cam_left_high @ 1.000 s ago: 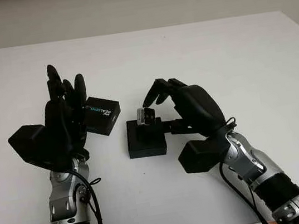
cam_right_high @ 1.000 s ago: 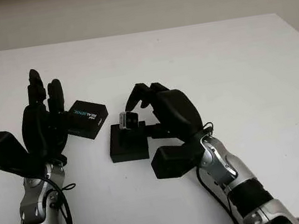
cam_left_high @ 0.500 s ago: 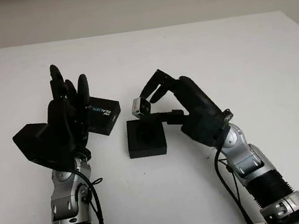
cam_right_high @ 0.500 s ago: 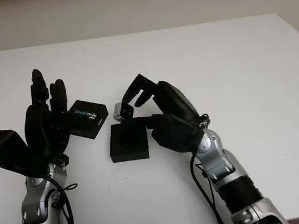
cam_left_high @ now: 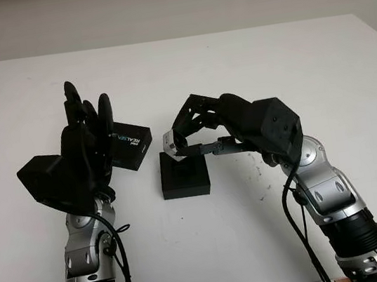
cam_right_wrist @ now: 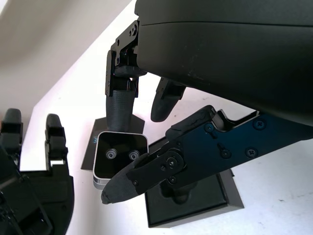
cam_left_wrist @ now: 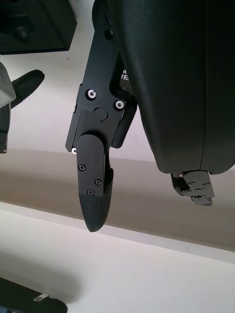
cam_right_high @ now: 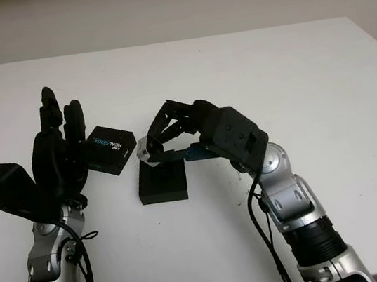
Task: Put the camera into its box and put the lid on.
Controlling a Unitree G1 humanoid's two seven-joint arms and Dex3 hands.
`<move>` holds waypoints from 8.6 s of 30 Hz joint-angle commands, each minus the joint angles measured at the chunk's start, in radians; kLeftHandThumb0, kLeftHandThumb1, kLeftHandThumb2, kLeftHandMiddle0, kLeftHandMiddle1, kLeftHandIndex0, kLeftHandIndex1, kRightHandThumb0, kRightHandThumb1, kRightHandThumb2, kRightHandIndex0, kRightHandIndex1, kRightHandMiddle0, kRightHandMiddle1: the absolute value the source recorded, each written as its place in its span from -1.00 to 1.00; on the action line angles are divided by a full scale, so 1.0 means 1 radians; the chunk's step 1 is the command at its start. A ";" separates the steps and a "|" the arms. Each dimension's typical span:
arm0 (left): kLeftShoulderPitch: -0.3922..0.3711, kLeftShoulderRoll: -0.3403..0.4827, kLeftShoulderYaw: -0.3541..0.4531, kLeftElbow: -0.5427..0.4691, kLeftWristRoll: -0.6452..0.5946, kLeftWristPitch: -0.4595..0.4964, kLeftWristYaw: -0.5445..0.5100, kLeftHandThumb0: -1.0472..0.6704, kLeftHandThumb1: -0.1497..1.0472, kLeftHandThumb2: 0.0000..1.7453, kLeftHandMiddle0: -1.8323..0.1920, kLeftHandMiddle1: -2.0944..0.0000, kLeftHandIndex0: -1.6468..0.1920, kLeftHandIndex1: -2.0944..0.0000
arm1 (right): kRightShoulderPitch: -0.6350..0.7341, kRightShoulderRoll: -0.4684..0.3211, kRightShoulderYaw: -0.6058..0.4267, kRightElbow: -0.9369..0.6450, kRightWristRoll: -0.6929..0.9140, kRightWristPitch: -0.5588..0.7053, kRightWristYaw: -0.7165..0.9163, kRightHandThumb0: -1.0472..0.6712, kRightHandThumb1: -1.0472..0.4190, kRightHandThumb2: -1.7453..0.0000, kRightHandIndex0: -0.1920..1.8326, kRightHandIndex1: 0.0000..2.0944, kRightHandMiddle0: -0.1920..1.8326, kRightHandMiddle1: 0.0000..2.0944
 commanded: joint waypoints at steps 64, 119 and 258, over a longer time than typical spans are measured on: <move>0.003 0.000 -0.012 -0.031 0.020 0.009 0.001 -0.50 1.00 -0.57 1.00 1.00 1.00 1.00 | -0.058 -0.092 0.079 0.171 -0.225 -0.243 -0.016 -0.21 -1.00 0.92 -0.45 -0.14 0.04 1.00; 0.012 -0.051 -0.045 -0.059 0.040 0.009 0.035 -0.46 1.00 -0.54 1.00 1.00 1.00 1.00 | -0.019 -0.284 0.180 0.071 -0.587 -0.453 -0.028 -0.52 -0.92 0.94 -0.65 -0.90 -0.98 0.19; -0.629 0.685 -0.538 0.769 0.858 -0.481 -0.416 -0.36 0.52 -0.95 0.87 0.95 0.85 0.95 | -0.214 -0.023 -0.305 0.380 0.296 -0.275 -0.143 -0.64 -1.00 0.19 -0.95 -0.96 -0.93 -0.98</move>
